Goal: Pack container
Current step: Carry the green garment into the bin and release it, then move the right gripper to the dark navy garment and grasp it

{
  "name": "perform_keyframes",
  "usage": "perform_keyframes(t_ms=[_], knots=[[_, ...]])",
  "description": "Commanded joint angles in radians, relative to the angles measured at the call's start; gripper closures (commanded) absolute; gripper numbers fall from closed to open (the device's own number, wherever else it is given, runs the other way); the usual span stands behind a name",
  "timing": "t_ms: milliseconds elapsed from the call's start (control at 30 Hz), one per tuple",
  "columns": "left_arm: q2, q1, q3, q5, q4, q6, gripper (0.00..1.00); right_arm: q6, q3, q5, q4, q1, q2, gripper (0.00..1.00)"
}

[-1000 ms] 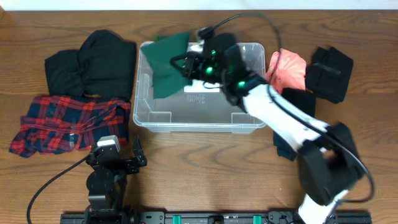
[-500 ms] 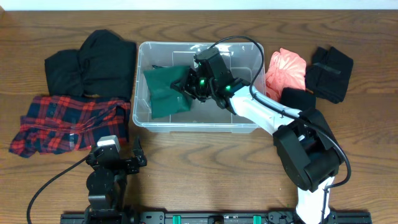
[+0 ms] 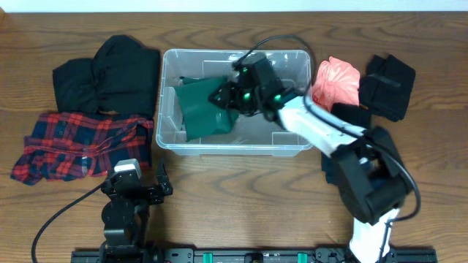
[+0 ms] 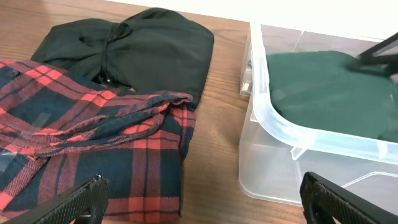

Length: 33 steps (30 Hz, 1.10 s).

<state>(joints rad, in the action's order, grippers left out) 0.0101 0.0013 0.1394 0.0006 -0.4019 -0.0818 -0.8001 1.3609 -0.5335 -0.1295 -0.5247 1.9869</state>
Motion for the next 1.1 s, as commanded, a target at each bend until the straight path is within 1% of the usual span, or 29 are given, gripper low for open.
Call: perform_keyframes(t_ms=[0,33,167,233,367,467,567,667,767,833,867,900,967,1067], knots=[[-0.006,-0.005,-0.019,0.0,-0.004,-0.005,0.02,0.105,0.011,-0.016,-0.038,0.087,-0.147,0.7],[-0.006,-0.005,-0.019,0.0,-0.004,-0.005,0.02,0.121,0.011,-0.016,-0.069,0.114,-0.183,0.73],[-0.006,-0.005,-0.019,0.0,-0.004,-0.005,0.02,0.208,0.011,-0.006,-0.21,0.22,-0.323,0.71],[-0.006,-0.005,-0.019,0.0,-0.004,-0.006,0.02,0.246,0.011,0.044,-0.308,0.277,-0.397,0.69],[-0.006,-0.005,-0.019,0.0,-0.004,-0.005,0.02,0.296,0.011,0.196,-0.504,0.428,-0.52,0.58],[-0.006,-0.005,-0.019,0.0,-0.004,-0.006,0.02,0.339,0.011,0.253,-0.635,0.573,-0.559,0.45],[-0.006,-0.005,-0.019,0.0,-0.004,-0.005,0.02,0.395,0.008,0.283,-0.726,0.699,-0.544,0.26],[-0.006,-0.005,-0.019,0.0,-0.004,-0.006,0.02,0.433,-0.013,0.318,-0.773,0.816,-0.497,0.12],[-0.006,-0.005,-0.019,0.0,-0.004,-0.005,0.02,0.451,-0.047,0.316,-0.784,0.898,-0.43,0.11],[-0.006,-0.005,-0.019,0.0,-0.004,-0.005,0.02,0.489,-0.075,0.308,-0.789,0.922,-0.38,0.11],[-0.006,-0.005,-0.019,0.0,-0.004,-0.006,0.02,0.505,-0.092,0.304,-0.792,0.925,-0.356,0.11],[-0.006,-0.005,-0.019,0.0,-0.004,-0.005,0.02,0.531,-0.12,0.288,-0.792,0.925,-0.325,0.08],[-0.006,-0.005,-0.019,0.0,-0.004,-0.005,0.02,0.583,-0.161,0.251,-0.792,0.92,-0.282,0.07],[-0.006,-0.005,-0.019,0.0,-0.004,-0.006,0.02,0.601,-0.241,0.241,-0.763,0.91,-0.217,0.07]])
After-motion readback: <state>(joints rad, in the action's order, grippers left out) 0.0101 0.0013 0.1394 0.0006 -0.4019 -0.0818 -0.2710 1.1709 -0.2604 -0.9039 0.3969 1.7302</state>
